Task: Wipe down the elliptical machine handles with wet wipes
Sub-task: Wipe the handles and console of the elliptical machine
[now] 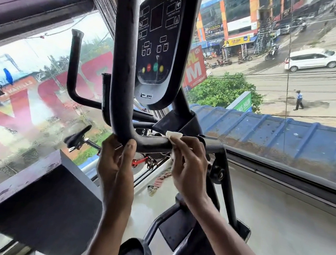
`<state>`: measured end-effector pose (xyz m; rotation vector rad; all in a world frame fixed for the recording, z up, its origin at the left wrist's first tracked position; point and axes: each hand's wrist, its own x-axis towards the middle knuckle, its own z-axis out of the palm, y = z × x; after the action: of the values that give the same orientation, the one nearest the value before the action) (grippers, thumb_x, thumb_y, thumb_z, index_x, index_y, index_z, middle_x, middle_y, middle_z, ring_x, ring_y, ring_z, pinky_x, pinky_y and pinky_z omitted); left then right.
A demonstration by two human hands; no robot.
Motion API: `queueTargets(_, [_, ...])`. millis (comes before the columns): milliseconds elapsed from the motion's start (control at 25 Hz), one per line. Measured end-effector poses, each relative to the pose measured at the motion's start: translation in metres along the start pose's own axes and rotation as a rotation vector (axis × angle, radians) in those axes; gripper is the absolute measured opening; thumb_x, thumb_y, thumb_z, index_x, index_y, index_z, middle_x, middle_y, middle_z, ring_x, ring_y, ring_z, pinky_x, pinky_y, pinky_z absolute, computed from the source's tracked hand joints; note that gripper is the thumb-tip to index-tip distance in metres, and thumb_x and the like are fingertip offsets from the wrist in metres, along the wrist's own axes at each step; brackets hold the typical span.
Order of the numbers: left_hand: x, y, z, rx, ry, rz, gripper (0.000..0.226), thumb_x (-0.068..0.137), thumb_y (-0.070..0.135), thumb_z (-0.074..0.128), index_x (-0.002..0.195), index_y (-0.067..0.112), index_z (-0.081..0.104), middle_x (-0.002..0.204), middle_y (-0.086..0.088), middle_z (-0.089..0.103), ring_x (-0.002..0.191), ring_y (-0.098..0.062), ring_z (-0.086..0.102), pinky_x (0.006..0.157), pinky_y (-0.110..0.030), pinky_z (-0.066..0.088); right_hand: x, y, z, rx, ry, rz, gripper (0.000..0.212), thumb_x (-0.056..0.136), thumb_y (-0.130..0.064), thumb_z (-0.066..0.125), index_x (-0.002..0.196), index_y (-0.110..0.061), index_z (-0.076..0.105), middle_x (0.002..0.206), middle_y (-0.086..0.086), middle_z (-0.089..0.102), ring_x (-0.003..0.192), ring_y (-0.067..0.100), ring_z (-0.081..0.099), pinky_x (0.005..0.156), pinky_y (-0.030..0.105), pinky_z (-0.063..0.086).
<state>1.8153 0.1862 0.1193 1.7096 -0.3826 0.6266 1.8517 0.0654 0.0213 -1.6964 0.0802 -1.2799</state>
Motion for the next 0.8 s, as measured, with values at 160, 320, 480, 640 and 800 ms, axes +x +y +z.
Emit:
queueTargets(160, [-0.002,-0.002,0.001,0.01,0.002,-0.001,0.029,0.095,0.03,0.055,0.116,0.015,0.066,0.098,0.025,0.073,0.097,0.005,0.066,0.082,-0.011,0.048,0.019,0.074,-0.009,-0.235,-0.156,0.178,0.028,0.096,-0.001,0.066,0.118,-0.013,0.077,0.105,0.002,0.067,0.097,0.028,0.067,0.091,0.019,0.043])
queueTargets(320, [-0.003,-0.002,0.004,0.009,0.039,0.013,0.025,0.095,0.029,0.054,0.112,0.017,0.067,0.096,0.026,0.073,0.096,0.007,0.066,0.082,-0.012,0.048,0.035,0.034,-0.012,-0.121,-0.26,0.111,0.03,0.092,0.005,0.066,0.113,-0.013,0.078,0.104,-0.001,0.065,0.096,0.019,0.066,0.091,0.024,0.051])
queueTargets(480, [-0.002,-0.005,0.005,0.013,0.059,0.025,0.025,0.095,0.028,0.054,0.112,0.016,0.067,0.095,0.027,0.073,0.094,0.007,0.066,0.082,-0.013,0.05,0.034,-0.019,-0.017,0.088,-0.318,-0.083,0.021,0.102,-0.008,0.061,0.115,-0.007,0.077,0.106,0.003,0.066,0.096,0.017,0.064,0.085,0.022,0.05])
queueTargets(640, [0.0,-0.004,0.002,0.011,0.04,0.015,0.021,0.095,0.025,0.055,0.109,0.017,0.068,0.093,0.027,0.073,0.092,0.008,0.066,0.081,-0.01,0.048,0.047,0.025,-0.017,-0.12,-0.41,0.03,0.025,0.098,0.0,0.06,0.114,-0.011,0.077,0.105,0.001,0.064,0.099,0.025,0.065,0.091,0.03,0.05])
queueTargets(800, [0.001,-0.004,0.001,-0.018,0.043,0.018,0.025,0.094,0.023,0.056,0.112,0.011,0.068,0.093,0.025,0.073,0.092,0.006,0.066,0.082,-0.012,0.048,0.064,0.007,-0.016,-0.017,-0.529,0.046,0.024,0.101,-0.003,0.058,0.107,-0.013,0.08,0.104,-0.001,0.066,0.099,0.014,0.063,0.091,0.027,0.049])
